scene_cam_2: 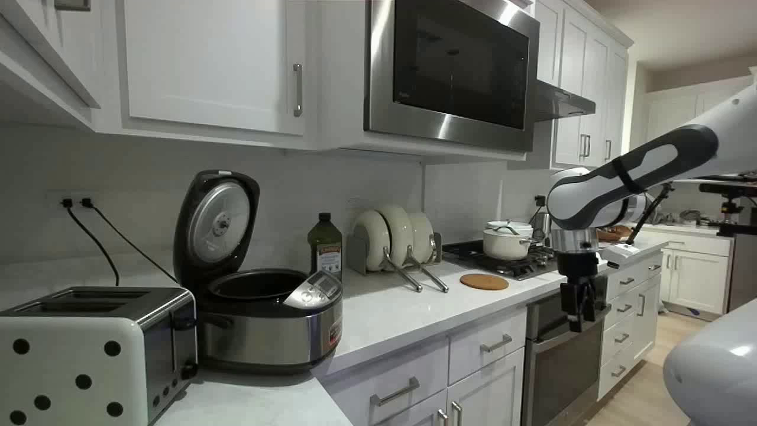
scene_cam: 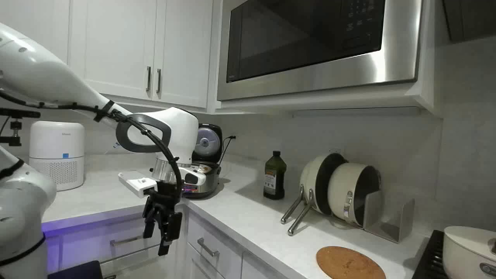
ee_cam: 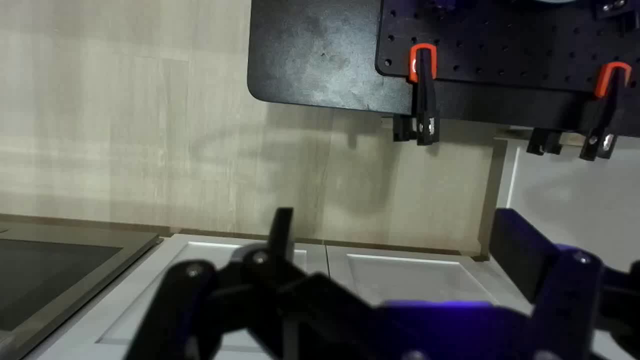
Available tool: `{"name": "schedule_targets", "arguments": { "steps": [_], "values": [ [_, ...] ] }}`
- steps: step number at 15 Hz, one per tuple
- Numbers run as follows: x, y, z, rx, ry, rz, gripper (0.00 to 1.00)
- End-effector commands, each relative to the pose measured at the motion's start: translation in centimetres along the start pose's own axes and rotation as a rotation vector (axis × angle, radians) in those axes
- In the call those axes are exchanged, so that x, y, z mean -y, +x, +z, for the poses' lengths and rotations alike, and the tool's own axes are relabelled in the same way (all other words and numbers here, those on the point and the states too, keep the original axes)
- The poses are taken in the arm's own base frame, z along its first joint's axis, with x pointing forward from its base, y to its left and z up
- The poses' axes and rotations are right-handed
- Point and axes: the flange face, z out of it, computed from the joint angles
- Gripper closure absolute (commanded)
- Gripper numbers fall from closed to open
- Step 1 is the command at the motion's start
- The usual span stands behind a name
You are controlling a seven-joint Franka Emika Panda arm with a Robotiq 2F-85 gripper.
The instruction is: Close the lid of the rice cooker.
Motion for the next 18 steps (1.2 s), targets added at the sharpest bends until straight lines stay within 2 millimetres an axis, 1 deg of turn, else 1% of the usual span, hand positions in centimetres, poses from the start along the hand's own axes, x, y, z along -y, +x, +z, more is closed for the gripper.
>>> {"name": "schedule_targets", "arguments": {
  "steps": [1,6,7,9,11,13,16,18],
  "values": [
    [0.0,0.0,-0.1,0.001,0.001,0.0,0.0],
    [0.0,0.0,-0.1,0.001,0.001,0.0,0.0],
    [0.4,0.1,0.2,0.006,0.0,-0.007,0.0],
    [2.3,0.8,0.3,0.014,-0.013,-0.043,0.0],
    [5.0,1.8,-0.3,0.017,-0.024,-0.1,0.0],
    [8.7,3.2,-1.2,0.006,-0.041,-0.194,0.0],
    [15.3,5.0,-3.1,-0.033,-0.065,-0.34,0.0],
    [19.9,5.5,-4.1,-0.062,-0.056,-0.424,0.0]
  ]
}}
